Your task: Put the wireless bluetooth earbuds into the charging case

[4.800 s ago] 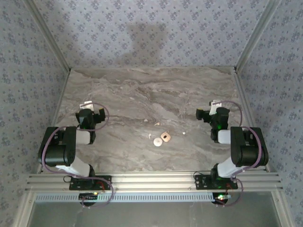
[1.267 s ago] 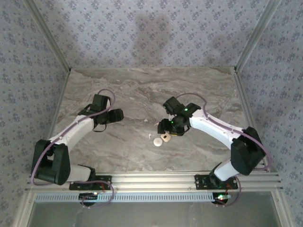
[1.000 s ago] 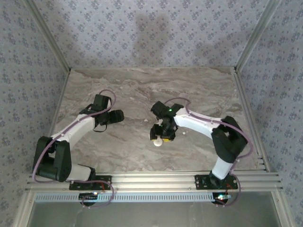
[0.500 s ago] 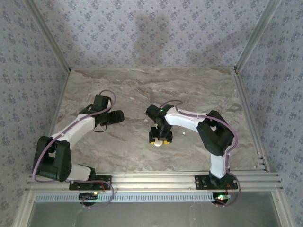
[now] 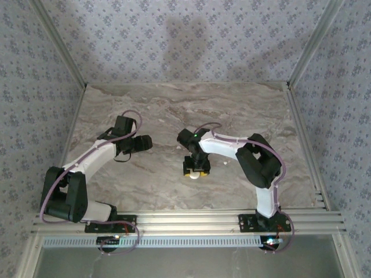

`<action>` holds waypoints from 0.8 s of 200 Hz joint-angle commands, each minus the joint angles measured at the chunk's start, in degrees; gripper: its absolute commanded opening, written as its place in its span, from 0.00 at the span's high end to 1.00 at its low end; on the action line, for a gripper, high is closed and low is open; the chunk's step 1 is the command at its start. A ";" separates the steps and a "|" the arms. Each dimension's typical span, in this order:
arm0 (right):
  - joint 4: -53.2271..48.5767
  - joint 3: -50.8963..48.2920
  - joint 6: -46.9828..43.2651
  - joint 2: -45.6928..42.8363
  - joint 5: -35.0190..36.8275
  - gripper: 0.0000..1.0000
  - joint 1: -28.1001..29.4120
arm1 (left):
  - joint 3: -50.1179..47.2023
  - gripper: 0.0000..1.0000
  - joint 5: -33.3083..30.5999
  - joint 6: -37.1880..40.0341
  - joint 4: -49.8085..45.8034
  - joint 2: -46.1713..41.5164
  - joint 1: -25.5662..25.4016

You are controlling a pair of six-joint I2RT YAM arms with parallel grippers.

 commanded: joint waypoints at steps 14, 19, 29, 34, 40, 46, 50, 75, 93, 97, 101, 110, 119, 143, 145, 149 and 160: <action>1.28 0.41 -0.56 1.00 1.36 0.51 0.31 | 1.07 0.23 0.72 -0.07 -0.88 -1.20 0.10; 1.52 0.28 -0.56 0.84 1.22 0.52 0.22 | 1.11 0.23 0.77 0.02 -0.90 -1.24 0.08; 2.77 -0.32 -0.47 -0.14 0.28 0.53 0.08 | 1.12 0.23 0.97 0.28 -0.84 -1.64 0.10; 3.82 -0.96 -0.19 -0.98 -0.39 0.54 -0.16 | 1.09 0.23 1.12 0.42 -0.67 -1.89 0.10; 5.09 -1.78 0.30 -2.19 -0.98 0.55 -0.49 | 1.12 0.24 1.22 0.62 -0.46 -2.39 0.09; 6.99 -2.64 0.76 -3.71 -1.80 0.56 -0.80 | 1.07 0.24 1.38 0.93 -0.15 -2.99 0.10; 8.09 -3.37 1.18 -4.76 -2.08 0.56 -1.05 | 0.93 0.24 1.68 1.26 0.33 -3.50 0.10; 19.71 -10.61 4.98 -12.44 -4.81 0.57 -3.21 | -1.10 0.24 3.81 3.74 5.71 -7.62 -0.23; 27.24 -15.08 7.03 -17.66 -6.96 0.59 -4.79 | -3.51 0.26 5.11 6.71 11.15 -10.40 -1.49; 28.44 -15.69 7.25 -18.77 -7.14 0.59 -5.10 | -4.21 0.26 5.11 7.45 12.53 -10.96 -1.98; 29.33 -16.23 7.42 -19.73 -7.43 0.59 -5.36 | -4.94 0.26 5.34 8.28 13.98 -11.47 -2.44; 31.84 -17.44 7.74 -21.96 -8.07 0.59 -6.05 | -6.94 0.26 6.63 10.51 17.49 -12.58 -3.60; 34.36 -18.54 8.34 -24.09 -8.89 0.59 -6.84 | -9.05 0.27 8.30 12.55 21.87 -13.74 -4.69; 43.54 -21.85 11.54 -28.24 -12.99 0.59 -9.52 | -14.96 0.33 12.76 17.68 34.91 -16.46 -7.95; 44.47 -22.17 11.83 -28.49 -13.34 0.59 -9.84 | -15.51 0.33 12.95 18.17 36.05 -16.58 -8.28; 46.56 -22.99 12.68 -28.95 -14.37 0.59 -10.30 | -16.52 0.33 13.28 19.27 38.14 -16.89 -8.97; 52.85 -25.13 15.17 -29.90 -16.78 0.59 -11.61 | -19.15 0.33 13.58 22.58 43.55 -17.55 -11.08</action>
